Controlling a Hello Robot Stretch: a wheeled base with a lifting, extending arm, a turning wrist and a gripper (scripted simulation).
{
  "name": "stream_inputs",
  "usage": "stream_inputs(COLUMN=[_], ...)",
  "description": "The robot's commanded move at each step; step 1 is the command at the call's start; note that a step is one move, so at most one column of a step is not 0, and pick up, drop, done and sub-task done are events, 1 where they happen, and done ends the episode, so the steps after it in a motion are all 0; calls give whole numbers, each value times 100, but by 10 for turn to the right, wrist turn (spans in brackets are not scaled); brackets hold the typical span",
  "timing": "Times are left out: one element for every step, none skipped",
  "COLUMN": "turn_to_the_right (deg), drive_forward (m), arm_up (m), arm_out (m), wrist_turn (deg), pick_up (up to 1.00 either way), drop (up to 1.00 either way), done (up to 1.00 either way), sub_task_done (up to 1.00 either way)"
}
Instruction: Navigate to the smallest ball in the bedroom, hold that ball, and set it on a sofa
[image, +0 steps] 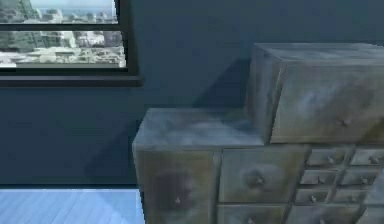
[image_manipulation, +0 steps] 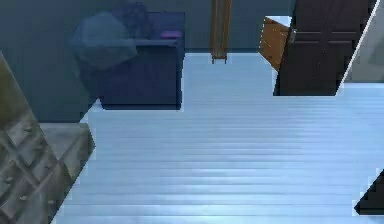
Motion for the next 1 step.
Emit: stream_inputs(turn_to_the_right=[450], drive_forward=[0], arm_up=[0], arm_out=[0], wrist_turn=[0], pick_up=[0], drop=[0], done=[0], sub_task_done=[0])
